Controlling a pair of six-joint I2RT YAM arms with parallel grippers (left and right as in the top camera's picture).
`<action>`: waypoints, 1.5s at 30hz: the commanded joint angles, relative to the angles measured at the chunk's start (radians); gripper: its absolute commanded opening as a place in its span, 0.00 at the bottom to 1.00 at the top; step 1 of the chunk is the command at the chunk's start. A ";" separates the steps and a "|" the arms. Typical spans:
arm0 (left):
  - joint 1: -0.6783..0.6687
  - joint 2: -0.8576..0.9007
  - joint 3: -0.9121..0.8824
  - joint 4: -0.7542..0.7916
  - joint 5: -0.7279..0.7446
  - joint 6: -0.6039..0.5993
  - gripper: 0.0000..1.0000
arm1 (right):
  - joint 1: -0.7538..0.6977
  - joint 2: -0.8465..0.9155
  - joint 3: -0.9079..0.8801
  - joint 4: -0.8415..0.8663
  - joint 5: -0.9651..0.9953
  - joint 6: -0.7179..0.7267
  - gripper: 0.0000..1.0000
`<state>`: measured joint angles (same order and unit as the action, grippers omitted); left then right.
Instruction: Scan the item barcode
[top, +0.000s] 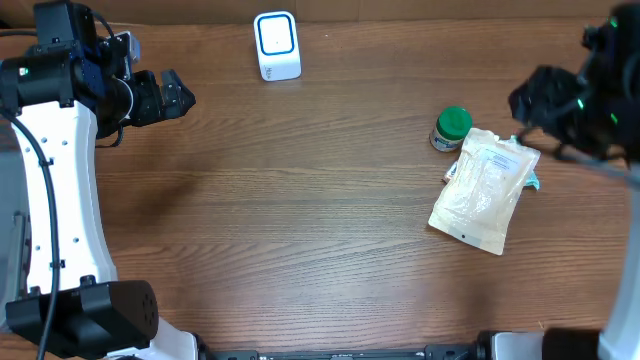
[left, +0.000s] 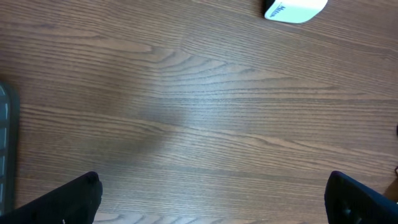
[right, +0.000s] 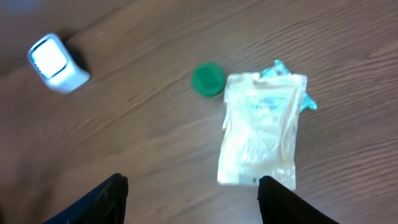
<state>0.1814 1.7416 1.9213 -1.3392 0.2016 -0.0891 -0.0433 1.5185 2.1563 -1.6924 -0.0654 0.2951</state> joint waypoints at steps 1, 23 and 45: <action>0.002 0.003 0.003 0.001 -0.002 0.019 1.00 | 0.005 -0.084 0.010 -0.002 -0.072 -0.065 0.66; 0.002 0.003 0.003 0.001 -0.002 0.019 1.00 | 0.005 -0.266 0.010 0.000 -0.056 -0.065 1.00; 0.002 0.003 0.003 0.002 -0.002 0.019 1.00 | 0.133 -0.888 -1.263 1.234 -0.032 -0.198 1.00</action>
<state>0.1814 1.7416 1.9213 -1.3388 0.1982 -0.0891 0.0708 0.7124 1.0569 -0.5632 -0.1112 0.1123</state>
